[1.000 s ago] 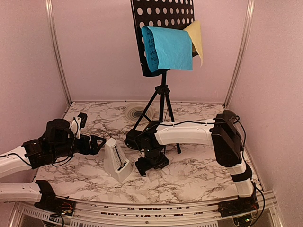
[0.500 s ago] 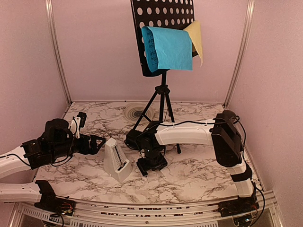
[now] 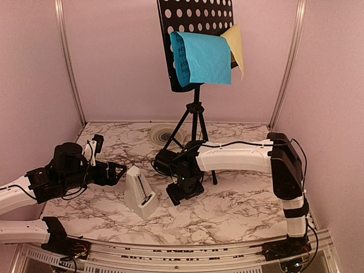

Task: Pack up the instrument practice props
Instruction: Pick up the cover of the metronome from the center of the board.

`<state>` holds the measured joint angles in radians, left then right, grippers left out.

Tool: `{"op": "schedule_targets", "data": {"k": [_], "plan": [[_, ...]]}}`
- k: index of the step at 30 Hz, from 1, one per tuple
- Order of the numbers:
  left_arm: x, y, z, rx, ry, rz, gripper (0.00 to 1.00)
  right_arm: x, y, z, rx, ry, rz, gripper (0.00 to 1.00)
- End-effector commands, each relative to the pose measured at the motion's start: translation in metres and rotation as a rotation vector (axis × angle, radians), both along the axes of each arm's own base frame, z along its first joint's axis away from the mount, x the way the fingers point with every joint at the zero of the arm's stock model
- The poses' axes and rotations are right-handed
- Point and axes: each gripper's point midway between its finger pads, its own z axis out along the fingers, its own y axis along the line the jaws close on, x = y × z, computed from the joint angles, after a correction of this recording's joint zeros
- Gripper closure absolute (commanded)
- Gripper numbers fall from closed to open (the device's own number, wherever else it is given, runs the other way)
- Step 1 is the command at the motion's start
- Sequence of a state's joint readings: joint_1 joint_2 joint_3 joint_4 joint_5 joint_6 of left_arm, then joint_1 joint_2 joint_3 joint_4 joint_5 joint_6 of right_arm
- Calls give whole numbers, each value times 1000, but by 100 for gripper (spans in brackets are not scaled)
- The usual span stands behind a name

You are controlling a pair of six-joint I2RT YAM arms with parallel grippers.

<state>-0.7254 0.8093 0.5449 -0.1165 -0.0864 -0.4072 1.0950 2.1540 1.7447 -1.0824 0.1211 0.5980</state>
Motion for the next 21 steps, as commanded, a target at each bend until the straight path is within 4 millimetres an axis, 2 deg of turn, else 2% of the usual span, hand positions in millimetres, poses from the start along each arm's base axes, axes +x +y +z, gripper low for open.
{"op": "schedule_targets", "data": {"k": [1,5,8,11,13,15,21], "plan": [[2,-1,10,-11,-20,-7,1,9,25,56,181,-173,66,34],[1,-1,13,-16,-26,-7,0,7,33,92,367,-295,136,37],[1,-1,18,-21,-32,-8,1,6,44,134,585,-423,200,39],[1,-2,21,-28,-32,-12,1,-4,49,168,785,-528,290,39],[1,-3,22,-33,-30,-16,1,-8,51,181,871,-586,329,40],[1,-4,22,-38,-26,-19,1,-12,54,186,921,-630,366,40],[-2,-5,22,-70,3,-27,1,-39,86,217,1006,-860,528,42]]}}
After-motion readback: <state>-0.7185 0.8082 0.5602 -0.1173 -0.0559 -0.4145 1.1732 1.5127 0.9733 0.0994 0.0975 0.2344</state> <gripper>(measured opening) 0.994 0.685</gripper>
